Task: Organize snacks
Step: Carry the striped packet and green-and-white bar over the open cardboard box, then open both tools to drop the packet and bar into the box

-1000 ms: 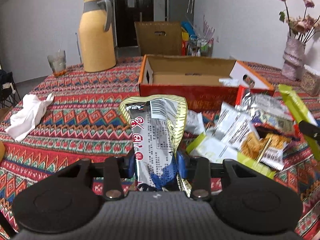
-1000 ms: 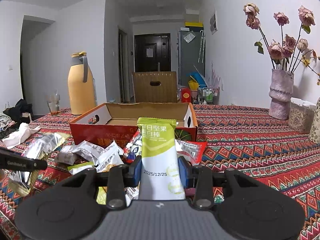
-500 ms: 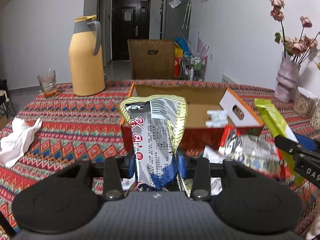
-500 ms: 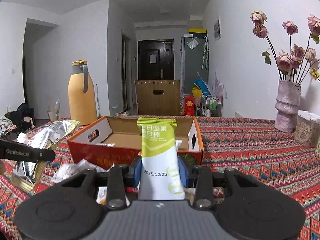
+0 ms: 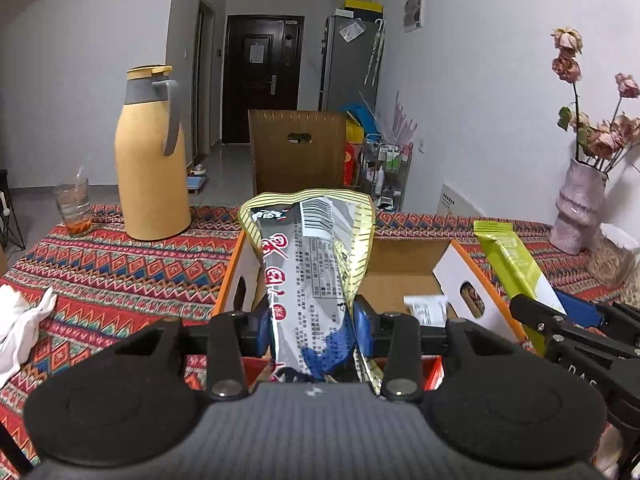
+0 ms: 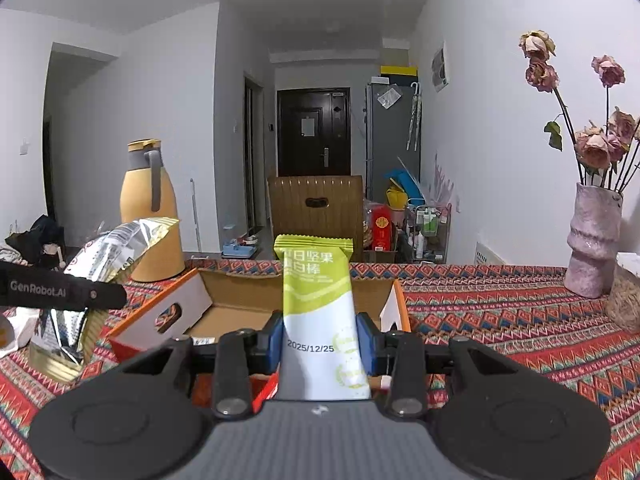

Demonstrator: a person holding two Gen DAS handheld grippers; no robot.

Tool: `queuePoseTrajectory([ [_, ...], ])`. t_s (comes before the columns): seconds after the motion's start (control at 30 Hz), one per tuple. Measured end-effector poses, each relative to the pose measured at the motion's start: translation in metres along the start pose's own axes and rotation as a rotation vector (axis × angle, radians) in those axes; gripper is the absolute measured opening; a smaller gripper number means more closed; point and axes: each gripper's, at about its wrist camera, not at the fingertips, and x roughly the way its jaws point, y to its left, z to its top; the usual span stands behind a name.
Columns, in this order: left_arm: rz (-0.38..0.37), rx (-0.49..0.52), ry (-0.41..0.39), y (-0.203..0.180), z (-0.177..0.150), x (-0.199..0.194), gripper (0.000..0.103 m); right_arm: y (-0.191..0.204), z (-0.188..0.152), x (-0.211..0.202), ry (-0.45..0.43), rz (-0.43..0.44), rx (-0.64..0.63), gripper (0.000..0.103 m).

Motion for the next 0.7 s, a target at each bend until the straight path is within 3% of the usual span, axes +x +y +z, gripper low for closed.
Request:
queuePoseTrajectory([
  [0.4, 0.028, -0.043, 0.011, -0.008, 0.021, 0.064, 0.041, -0.011, 0.02, 0.065, 0.059, -0.02, 0.033, 0.037],
  [0.7, 0.058, -0.053, 0.036, -0.007, 0.006, 0.1, 0.041, -0.02, 0.008, 0.104, 0.13, -0.047, 0.046, 0.037],
])
